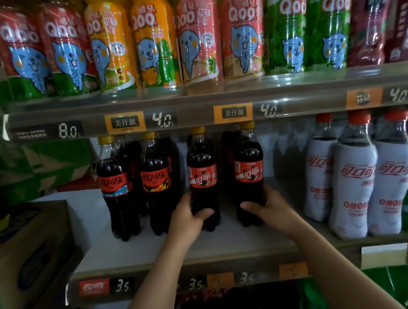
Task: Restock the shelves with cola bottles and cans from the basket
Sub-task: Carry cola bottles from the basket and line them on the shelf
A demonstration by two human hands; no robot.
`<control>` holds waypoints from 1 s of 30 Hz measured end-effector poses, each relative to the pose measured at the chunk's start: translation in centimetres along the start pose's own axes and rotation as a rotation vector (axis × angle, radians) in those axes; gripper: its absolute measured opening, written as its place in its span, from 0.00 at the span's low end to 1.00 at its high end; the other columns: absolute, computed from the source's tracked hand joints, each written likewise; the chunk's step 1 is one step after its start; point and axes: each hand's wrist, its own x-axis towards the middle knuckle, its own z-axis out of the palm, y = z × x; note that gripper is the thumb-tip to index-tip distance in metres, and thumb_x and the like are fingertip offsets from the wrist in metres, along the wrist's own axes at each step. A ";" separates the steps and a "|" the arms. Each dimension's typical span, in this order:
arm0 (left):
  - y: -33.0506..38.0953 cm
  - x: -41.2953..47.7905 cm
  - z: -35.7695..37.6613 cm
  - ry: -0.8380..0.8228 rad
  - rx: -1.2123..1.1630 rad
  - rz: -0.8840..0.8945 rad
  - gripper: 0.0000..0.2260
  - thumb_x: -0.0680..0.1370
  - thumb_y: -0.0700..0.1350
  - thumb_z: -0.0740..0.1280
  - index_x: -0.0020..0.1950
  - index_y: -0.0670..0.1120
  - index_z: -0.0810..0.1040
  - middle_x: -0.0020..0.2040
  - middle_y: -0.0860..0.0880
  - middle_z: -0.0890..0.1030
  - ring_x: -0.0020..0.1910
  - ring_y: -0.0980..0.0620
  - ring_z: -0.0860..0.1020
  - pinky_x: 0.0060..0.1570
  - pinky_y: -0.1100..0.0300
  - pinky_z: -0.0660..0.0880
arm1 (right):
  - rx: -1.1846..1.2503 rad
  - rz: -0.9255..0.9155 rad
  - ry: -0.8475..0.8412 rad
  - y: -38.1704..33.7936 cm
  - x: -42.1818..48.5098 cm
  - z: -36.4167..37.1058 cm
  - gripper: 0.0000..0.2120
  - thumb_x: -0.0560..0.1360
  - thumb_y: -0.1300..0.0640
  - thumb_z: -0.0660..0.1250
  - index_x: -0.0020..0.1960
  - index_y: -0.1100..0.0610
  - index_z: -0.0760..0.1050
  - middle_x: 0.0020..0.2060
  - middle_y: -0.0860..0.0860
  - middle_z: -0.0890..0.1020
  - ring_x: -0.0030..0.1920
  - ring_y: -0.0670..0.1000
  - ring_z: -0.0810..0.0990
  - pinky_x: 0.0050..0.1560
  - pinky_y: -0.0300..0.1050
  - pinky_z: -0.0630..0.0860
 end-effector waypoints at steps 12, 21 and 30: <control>-0.3 0.2 0.2 0.002 -0.011 0.000 0.26 0.75 0.43 0.71 0.72 0.49 0.67 0.67 0.49 0.76 0.67 0.49 0.72 0.66 0.52 0.68 | 0.046 0.043 -0.009 0.5 0.2 0.0 0.27 0.72 0.57 0.73 0.69 0.54 0.67 0.56 0.47 0.77 0.60 0.49 0.75 0.58 0.44 0.71; -0.3 0.1 0.1 -0.011 -0.018 -0.003 0.27 0.75 0.45 0.71 0.73 0.51 0.66 0.67 0.49 0.75 0.68 0.49 0.72 0.68 0.48 0.68 | 0.048 0.070 -0.024 0.6 0.4 -0.1 0.28 0.72 0.56 0.73 0.69 0.54 0.68 0.60 0.50 0.78 0.62 0.51 0.75 0.61 0.47 0.72; 0.9 -1.2 -0.2 -0.013 0.027 -0.089 0.26 0.76 0.44 0.71 0.72 0.46 0.66 0.67 0.47 0.75 0.67 0.47 0.73 0.67 0.49 0.69 | 0.041 0.074 -0.078 0.9 -0.2 -0.7 0.36 0.69 0.57 0.77 0.72 0.59 0.64 0.63 0.53 0.76 0.64 0.52 0.75 0.59 0.44 0.72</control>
